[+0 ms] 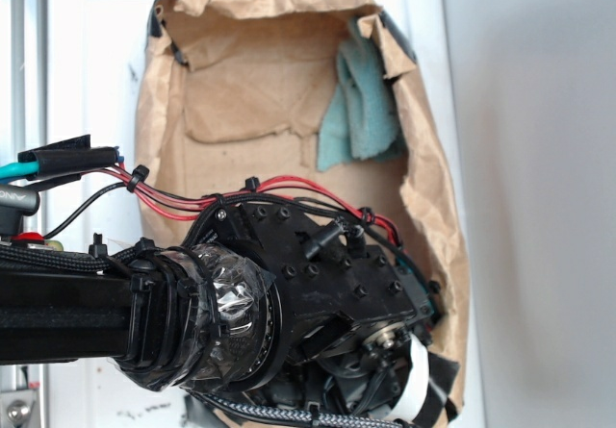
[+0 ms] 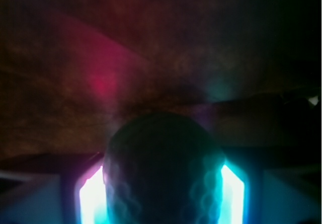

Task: Grab the green ball.

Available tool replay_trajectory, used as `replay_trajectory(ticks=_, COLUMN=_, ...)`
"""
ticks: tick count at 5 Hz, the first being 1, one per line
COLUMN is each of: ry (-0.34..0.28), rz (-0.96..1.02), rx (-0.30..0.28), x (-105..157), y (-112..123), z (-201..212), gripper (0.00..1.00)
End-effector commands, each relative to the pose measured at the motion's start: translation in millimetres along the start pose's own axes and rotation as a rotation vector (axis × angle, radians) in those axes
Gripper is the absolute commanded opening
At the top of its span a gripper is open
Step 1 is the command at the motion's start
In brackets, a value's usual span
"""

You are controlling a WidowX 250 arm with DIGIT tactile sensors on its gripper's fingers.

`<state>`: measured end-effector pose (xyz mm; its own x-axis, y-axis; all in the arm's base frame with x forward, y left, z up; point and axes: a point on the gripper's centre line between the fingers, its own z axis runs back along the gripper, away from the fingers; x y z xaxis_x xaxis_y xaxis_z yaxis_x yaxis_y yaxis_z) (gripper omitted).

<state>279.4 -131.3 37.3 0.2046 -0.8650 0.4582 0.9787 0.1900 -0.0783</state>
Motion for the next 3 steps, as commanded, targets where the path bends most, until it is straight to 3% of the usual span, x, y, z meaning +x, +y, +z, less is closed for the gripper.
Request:
replay_trajectory(ticks=1, ry=-0.021, rz=0.138, rx=0.173, x=-6, y=11, z=68, gripper=0.00)
replay_trajectory(ticks=2, ry=0.063, rz=0.326, rx=0.328, x=-30, y=24, z=102, gripper=0.00)
replay_trajectory(ticks=3, ry=0.084, rz=0.547, rx=0.411, x=-50, y=33, z=140, gripper=0.00)
